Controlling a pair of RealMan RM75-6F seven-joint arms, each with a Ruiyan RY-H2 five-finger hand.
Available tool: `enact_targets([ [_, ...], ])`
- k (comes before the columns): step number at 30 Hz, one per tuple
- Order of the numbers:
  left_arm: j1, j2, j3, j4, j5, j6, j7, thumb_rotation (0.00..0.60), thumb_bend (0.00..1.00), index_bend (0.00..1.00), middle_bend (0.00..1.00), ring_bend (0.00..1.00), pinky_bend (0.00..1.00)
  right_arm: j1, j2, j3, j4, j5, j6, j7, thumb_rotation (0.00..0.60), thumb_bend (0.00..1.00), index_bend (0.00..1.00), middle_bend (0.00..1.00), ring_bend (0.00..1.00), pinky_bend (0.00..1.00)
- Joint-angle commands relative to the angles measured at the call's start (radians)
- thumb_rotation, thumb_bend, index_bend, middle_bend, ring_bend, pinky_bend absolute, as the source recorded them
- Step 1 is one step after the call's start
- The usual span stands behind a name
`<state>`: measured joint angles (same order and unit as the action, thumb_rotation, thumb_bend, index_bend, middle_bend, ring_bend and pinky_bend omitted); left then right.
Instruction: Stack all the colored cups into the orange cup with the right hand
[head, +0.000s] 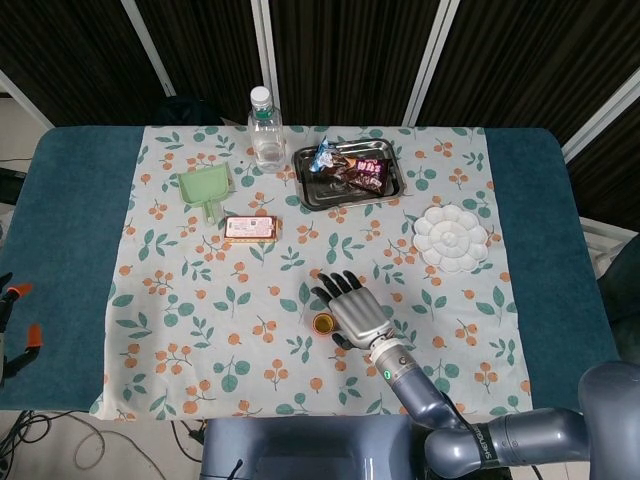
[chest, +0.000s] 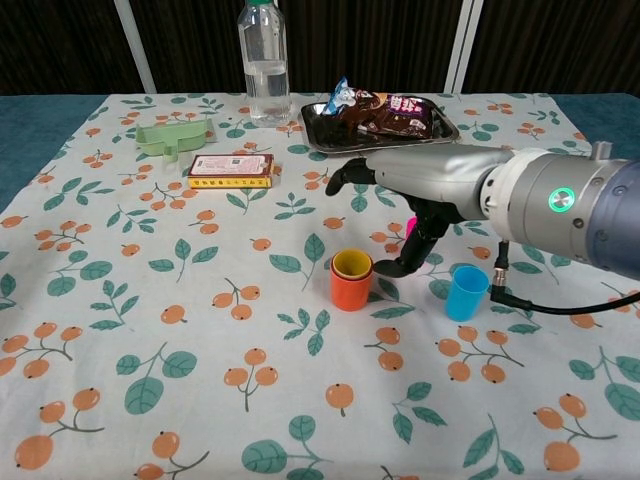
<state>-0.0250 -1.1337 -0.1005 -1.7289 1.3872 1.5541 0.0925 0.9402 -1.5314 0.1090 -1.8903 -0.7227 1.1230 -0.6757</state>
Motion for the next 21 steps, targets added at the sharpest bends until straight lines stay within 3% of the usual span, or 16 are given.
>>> enact_targets([
  [1, 0.0, 0.0, 0.0, 0.0, 0.0, -0.001, 0.0, 0.6, 0.46, 0.23, 0.06, 0.0, 0.05, -0.001, 0.007, 0.002, -0.006, 0.002, 0.002, -0.002, 0.6, 0.39, 0.1, 0.0, 0.0, 0.05],
  [8, -0.001, 0.0, 0.001, 0.0, 0.001, -0.002, 0.0, 0.6, 0.46, 0.23, 0.06, 0.0, 0.05, -0.027, 0.075, -0.01, -0.079, -0.033, 0.043, -0.007, 0.6, 0.39, 0.11, 0.0, 0.0, 0.05],
  [14, -0.002, -0.003, 0.006, -0.001, 0.006, -0.005, 0.005, 0.6, 0.46, 0.23, 0.06, 0.0, 0.05, -0.086, 0.153, -0.072, -0.167, -0.105, 0.082, 0.01, 0.6, 0.4, 0.15, 0.0, 0.0, 0.05],
  [21, 0.0, -0.005, 0.008, -0.002, 0.012, 0.002, 0.012, 0.6, 0.46, 0.23, 0.06, 0.0, 0.05, -0.132, 0.154, -0.122, -0.156, -0.161, 0.081, 0.048, 0.6, 0.4, 0.19, 0.0, 0.0, 0.05],
])
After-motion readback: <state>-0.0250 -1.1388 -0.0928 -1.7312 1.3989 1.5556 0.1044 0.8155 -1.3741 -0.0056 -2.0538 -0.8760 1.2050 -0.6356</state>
